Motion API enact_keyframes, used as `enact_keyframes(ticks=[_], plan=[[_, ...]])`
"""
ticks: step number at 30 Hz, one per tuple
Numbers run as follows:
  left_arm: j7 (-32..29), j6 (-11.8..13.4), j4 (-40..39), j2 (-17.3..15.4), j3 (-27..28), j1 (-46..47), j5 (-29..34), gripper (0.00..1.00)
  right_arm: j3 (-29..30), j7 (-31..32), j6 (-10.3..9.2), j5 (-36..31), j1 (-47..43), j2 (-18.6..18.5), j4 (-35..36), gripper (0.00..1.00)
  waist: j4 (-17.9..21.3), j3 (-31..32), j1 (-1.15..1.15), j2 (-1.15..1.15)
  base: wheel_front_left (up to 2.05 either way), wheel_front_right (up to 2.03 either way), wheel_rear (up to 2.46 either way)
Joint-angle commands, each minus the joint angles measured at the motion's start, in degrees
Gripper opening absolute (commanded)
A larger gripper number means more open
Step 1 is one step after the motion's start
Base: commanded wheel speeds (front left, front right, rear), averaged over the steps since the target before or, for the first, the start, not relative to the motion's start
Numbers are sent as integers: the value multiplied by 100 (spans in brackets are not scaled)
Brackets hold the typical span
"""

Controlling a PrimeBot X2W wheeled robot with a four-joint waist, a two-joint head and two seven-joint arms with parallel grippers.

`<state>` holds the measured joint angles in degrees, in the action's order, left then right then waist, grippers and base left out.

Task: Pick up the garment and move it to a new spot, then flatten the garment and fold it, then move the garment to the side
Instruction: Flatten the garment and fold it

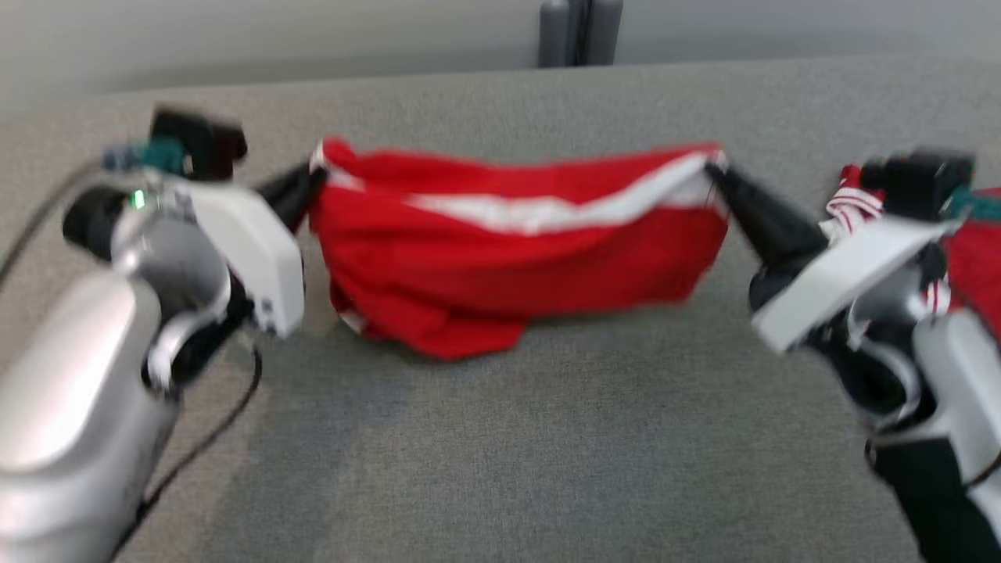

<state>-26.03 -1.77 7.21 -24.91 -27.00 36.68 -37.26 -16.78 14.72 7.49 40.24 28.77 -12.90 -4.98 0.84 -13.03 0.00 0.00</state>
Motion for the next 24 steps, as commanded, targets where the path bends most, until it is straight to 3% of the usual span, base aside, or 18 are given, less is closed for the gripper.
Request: enact_keyframes(ticks=[1,8,19,24], plan=[[-62,-106,253,126,-14,465,-10,0,7,-26,1,-107,428,-123,-102,0,-4,-444,0,0,0,0,0],[-40,-381,1862,451,-49,2620,204,0,-174,-556,1,-24,2550,-407,-1040,0,80,-1074,0,0,0,0,0],[628,-501,3595,860,-36,4692,363,0,-499,-1560,0,233,4841,-651,-2350,0,143,-1456,0,0,0,0,0],[991,-552,4251,1032,-200,5083,320,0,-893,-1898,-1,338,5303,-802,-2768,0,126,-1557,0,0,0,0,0]])
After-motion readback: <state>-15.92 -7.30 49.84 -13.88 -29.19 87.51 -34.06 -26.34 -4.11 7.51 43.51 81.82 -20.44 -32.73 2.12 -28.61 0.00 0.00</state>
